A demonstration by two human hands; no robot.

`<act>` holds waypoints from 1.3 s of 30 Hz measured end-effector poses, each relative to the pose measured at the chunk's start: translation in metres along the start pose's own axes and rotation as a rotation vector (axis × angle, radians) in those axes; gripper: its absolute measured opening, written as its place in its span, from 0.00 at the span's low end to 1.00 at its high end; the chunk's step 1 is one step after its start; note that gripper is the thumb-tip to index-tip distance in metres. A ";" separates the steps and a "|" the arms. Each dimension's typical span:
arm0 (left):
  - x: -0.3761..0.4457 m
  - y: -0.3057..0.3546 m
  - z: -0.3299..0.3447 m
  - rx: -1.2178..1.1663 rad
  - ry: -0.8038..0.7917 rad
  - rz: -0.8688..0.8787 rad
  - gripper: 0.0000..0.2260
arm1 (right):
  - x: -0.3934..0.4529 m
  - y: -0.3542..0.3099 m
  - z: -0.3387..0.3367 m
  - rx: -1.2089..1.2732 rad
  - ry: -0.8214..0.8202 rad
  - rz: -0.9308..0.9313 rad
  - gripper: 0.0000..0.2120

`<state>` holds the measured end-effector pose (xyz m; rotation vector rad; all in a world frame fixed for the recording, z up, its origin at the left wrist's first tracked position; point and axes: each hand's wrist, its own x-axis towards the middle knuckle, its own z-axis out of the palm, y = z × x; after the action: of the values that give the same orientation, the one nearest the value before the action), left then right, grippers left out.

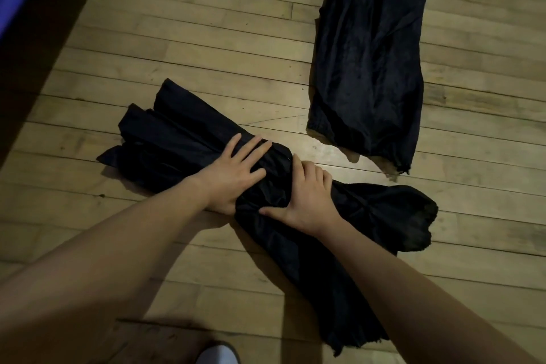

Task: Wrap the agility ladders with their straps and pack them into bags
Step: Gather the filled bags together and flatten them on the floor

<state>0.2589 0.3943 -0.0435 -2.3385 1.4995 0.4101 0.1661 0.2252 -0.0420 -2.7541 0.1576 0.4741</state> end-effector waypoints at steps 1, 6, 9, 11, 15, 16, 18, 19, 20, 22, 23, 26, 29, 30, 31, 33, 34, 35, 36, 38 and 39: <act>0.000 0.000 0.000 -0.002 -0.001 0.002 0.31 | 0.000 -0.001 -0.001 0.009 0.011 0.011 0.59; 0.000 0.001 -0.001 -0.008 -0.045 0.041 0.35 | -0.018 -0.009 0.005 -0.068 -0.015 -0.023 0.63; 0.000 0.003 -0.007 -0.023 -0.032 0.038 0.36 | -0.022 -0.015 0.009 -0.115 -0.058 -0.010 0.67; -0.001 0.005 -0.011 -0.023 -0.026 0.035 0.36 | -0.024 -0.018 0.011 -0.161 -0.101 -0.010 0.70; -0.006 0.009 -0.010 -0.040 0.020 0.033 0.36 | -0.029 -0.026 0.018 -0.262 -0.127 0.007 0.66; -0.007 0.009 -0.009 -0.049 0.033 0.033 0.36 | -0.028 -0.028 0.019 -0.260 -0.110 0.023 0.64; -0.009 0.007 -0.005 -0.064 0.061 0.040 0.36 | -0.023 -0.030 0.021 -0.232 -0.084 0.050 0.63; -0.010 0.006 -0.004 -0.082 0.071 0.047 0.35 | -0.021 -0.030 0.021 -0.219 -0.076 0.054 0.63; -0.012 0.005 -0.004 -0.102 0.089 0.055 0.34 | -0.021 -0.031 0.021 -0.205 -0.062 0.055 0.62; -0.015 0.003 0.001 -0.125 0.156 0.080 0.33 | -0.020 -0.031 0.024 -0.186 -0.036 0.055 0.61; -0.017 0.001 0.002 -0.133 0.194 0.088 0.33 | -0.020 -0.032 0.026 -0.181 -0.027 0.060 0.60; -0.021 -0.001 0.003 -0.188 0.213 0.058 0.39 | -0.019 -0.035 0.028 -0.207 -0.019 0.077 0.59; -0.010 -0.002 0.006 -0.027 0.026 -0.025 0.51 | -0.015 -0.036 0.026 -0.269 -0.102 0.097 0.61; -0.004 -0.003 0.006 0.031 -0.018 -0.045 0.54 | -0.014 -0.036 0.024 -0.294 -0.128 0.108 0.62; 0.003 -0.004 0.006 0.059 -0.057 -0.061 0.57 | -0.011 -0.035 0.022 -0.314 -0.151 0.115 0.63; 0.010 -0.005 0.003 0.079 -0.136 -0.070 0.62 | -0.006 -0.036 0.019 -0.308 -0.177 0.125 0.64; 0.012 -0.005 0.001 0.084 -0.163 -0.070 0.63 | -0.005 -0.037 0.019 -0.293 -0.175 0.129 0.63; 0.012 -0.005 -0.001 0.087 -0.174 -0.071 0.63 | -0.005 -0.038 0.019 -0.278 -0.160 0.129 0.63; 0.012 -0.004 -0.003 0.088 -0.167 -0.071 0.62 | -0.007 -0.039 0.019 -0.265 -0.135 0.123 0.62; 0.009 -0.004 -0.005 0.084 -0.117 -0.053 0.58 | -0.009 -0.040 0.020 -0.242 -0.094 0.099 0.60; 0.008 -0.004 -0.005 0.079 -0.096 -0.038 0.56 | -0.010 -0.039 0.020 -0.231 -0.088 0.088 0.59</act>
<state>0.2664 0.3873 -0.0422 -2.2493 1.3995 0.4393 0.1573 0.2694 -0.0444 -2.9529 0.2153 0.6745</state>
